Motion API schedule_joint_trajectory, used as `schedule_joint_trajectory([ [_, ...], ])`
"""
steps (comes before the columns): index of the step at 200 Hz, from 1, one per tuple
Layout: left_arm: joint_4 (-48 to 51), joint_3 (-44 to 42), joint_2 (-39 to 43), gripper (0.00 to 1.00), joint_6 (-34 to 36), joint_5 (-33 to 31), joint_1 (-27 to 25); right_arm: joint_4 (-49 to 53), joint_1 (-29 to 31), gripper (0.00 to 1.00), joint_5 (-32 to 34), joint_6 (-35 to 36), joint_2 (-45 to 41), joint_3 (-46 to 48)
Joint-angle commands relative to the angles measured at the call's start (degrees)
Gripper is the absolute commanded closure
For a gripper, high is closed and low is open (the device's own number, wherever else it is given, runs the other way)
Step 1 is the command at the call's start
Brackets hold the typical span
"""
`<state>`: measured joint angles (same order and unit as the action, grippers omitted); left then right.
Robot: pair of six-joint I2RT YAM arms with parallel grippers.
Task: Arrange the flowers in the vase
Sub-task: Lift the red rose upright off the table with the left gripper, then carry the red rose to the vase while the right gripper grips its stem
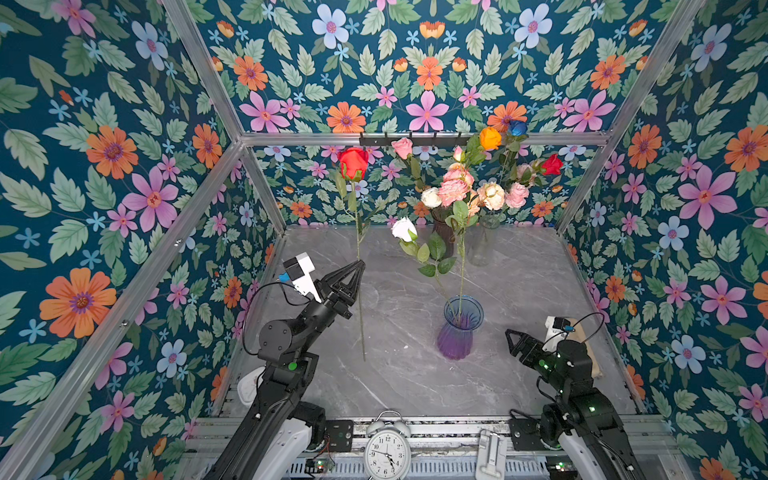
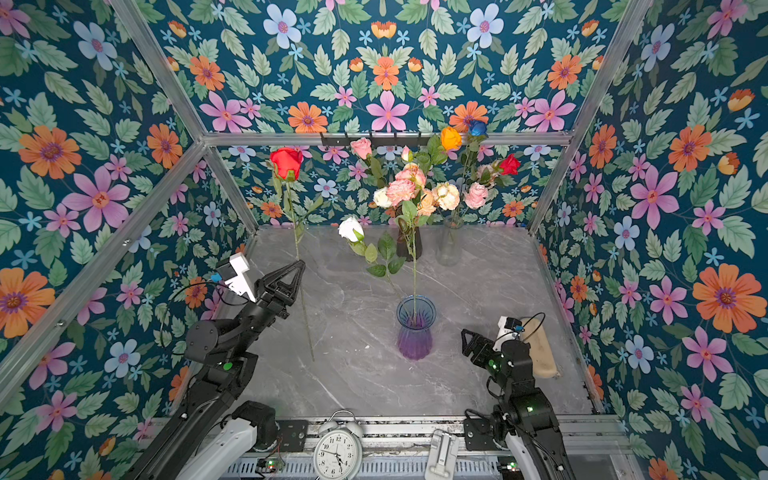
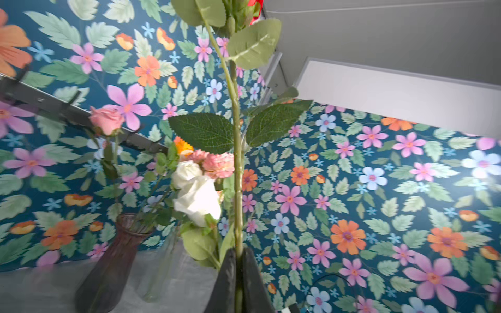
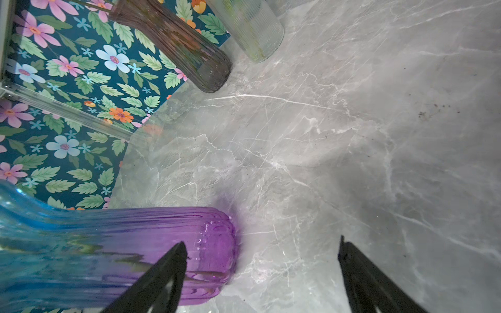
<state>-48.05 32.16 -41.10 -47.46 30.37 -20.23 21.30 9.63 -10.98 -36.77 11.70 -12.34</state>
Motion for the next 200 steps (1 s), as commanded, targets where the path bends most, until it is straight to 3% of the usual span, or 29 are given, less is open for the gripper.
schedule_joint_trajectory([
  [1, -14.1, 0.0, -2.3, 0.93, -7.8, 6.5, -0.3, -3.9, 0.1, 0.13, -10.4, 4.5, -2.0, 0.0],
  [42, -13.9, 0.4, -1.1, 1.00, -6.6, 7.5, -1.8, -2.7, 0.1, 0.17, -17.1, 4.8, -7.3, -6.4],
  [73, -14.8, 1.8, -2.2, 1.00, -3.0, 8.3, -5.8, -9.1, 0.0, 0.18, -24.6, 2.4, -4.3, -10.7],
  [102, -14.1, 3.3, -7.7, 1.00, 3.6, 4.8, -16.7, -21.4, 0.5, 0.17, -36.2, -3.4, 4.2, -15.0],
  [115, -11.6, 4.7, -10.4, 1.00, 8.7, 1.8, -22.6, -25.3, 2.8, 0.18, -38.4, -5.4, 7.8, -17.4],
  [146, -10.8, 8.6, -17.8, 1.00, 16.2, -1.5, -32.1, -23.5, 16.3, 0.22, -31.1, 0.3, 12.7, -22.8],
  [200, -28.2, 12.2, -32.0, 1.00, 9.7, -1.5, -37.3, -24.1, 43.2, 0.36, -13.9, 12.4, 21.4, -26.5],
])
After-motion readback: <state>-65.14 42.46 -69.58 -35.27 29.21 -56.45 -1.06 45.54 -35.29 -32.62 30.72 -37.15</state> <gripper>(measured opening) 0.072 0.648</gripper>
